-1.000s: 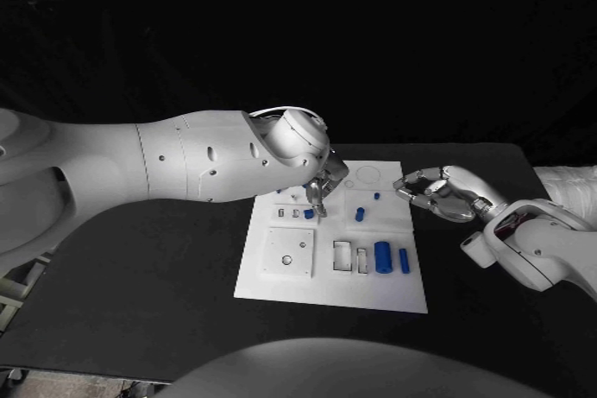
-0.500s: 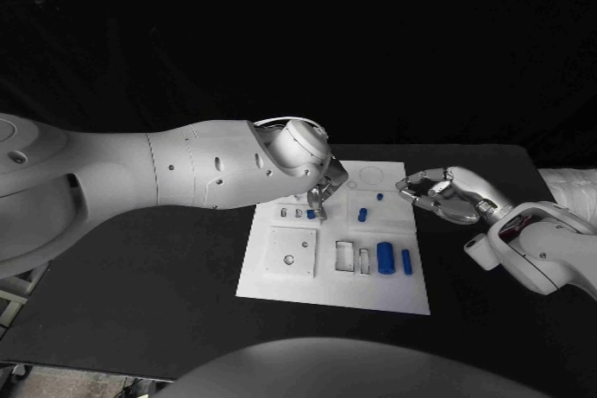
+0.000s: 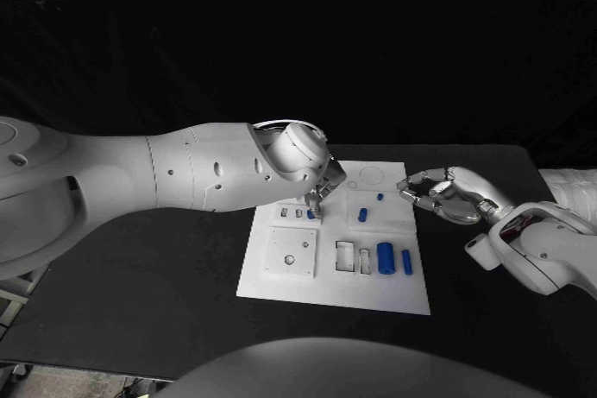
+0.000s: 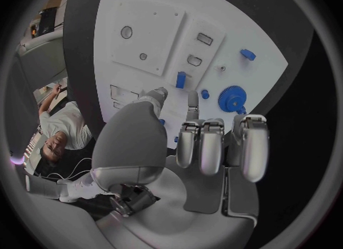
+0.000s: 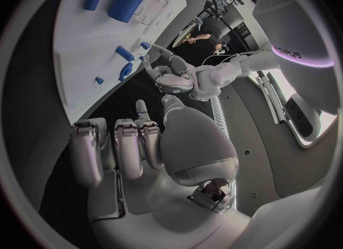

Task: Assemble the parts on the task board

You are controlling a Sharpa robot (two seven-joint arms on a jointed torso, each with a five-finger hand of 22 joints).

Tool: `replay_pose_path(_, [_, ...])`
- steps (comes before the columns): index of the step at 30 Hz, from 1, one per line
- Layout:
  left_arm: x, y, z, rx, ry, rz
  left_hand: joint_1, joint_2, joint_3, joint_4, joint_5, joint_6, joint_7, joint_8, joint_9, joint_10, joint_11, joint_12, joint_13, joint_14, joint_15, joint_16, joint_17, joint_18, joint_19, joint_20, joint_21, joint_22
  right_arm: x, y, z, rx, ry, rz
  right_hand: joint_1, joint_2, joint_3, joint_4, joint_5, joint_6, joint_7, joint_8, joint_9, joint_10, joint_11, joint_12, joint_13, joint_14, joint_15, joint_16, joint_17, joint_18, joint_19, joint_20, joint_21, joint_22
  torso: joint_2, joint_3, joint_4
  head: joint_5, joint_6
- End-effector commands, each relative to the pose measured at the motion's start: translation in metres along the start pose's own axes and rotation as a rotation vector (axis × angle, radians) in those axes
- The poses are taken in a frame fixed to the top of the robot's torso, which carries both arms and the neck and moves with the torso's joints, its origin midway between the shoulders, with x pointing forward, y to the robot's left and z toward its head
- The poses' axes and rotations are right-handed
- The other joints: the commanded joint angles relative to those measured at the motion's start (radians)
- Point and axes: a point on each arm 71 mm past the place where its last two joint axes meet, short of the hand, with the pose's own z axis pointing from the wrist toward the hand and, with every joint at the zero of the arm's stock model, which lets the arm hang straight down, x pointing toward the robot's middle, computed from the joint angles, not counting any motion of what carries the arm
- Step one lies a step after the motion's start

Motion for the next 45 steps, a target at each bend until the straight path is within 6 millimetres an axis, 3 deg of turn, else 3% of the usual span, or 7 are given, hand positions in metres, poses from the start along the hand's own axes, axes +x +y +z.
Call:
replay_pose_path(1, [0.002,0.002,0.000,-0.023,0.004,0.035,-0.012,0.003,0.003,0.002,-0.006,-0.016,0.003,-0.015,0.002,0.102,-0.002,0.002,0.263,0.105,-0.007,0.003,0.263,-0.015,0.104,-0.005,0.002,0.263,0.001,0.001,0.000,-0.018,0.009,-0.006,0.006,-0.004,0.010,0.000,0.007,0.000,0.000,0.004,0.002,0.109,0.001,-0.004,0.262,0.106,0.005,0.003,0.263,-0.019,0.080,-0.004,0.004,0.251,0.000,-0.0002,0.0001,-0.002,0.000])
replay_pose_path(8, [0.007,0.006,0.001,-0.034,0.013,0.029,-0.010,0.000,0.030,0.001,-0.020,-0.027,0.012,-0.049,-0.006,0.102,0.006,0.002,0.263,0.105,0.000,0.003,0.263,-0.015,0.104,0.000,0.002,0.263,0.000,0.001,-0.001,-0.016,0.010,-0.006,0.006,-0.004,0.010,0.000,0.007,0.000,0.000,0.004,0.002,0.109,0.001,-0.004,0.262,0.106,0.005,0.003,0.263,-0.019,0.080,-0.004,0.004,0.251,0.000,-0.0006,-0.0001,-0.001,0.000])
replay_pose_path(32, [0.018,0.003,0.007,-0.013,0.016,-0.002,0.010,0.001,0.094,-0.001,-0.031,-0.003,0.010,-0.080,-0.012,0.102,0.007,0.002,0.263,0.105,0.003,0.003,0.263,-0.015,0.104,0.005,0.002,0.263,-0.002,-0.003,-0.003,0.001,0.012,-0.006,0.010,-0.005,0.013,-0.001,0.010,0.000,0.000,0.005,0.003,0.109,0.001,-0.004,0.262,0.106,0.005,0.003,0.263,-0.019,0.080,-0.005,0.004,0.251,0.000,-0.0001,-0.0005,-0.004,0.000])
replay_pose_path(45, [0.020,0.002,0.008,0.001,0.027,-0.022,0.058,-0.002,0.187,-0.011,-0.019,0.026,-0.003,-0.094,-0.002,0.102,-0.003,0.002,0.263,0.105,-0.004,0.003,0.263,-0.015,0.104,0.000,0.002,0.263,-0.002,-0.003,-0.004,0.004,0.012,-0.006,0.020,-0.007,0.024,0.000,0.023,0.004,0.000,0.010,0.005,0.109,0.001,-0.004,0.262,0.106,0.005,0.003,0.263,-0.019,0.078,-0.005,0.002,0.250,0.001,-0.0004,-0.0002,-0.008,0.000])
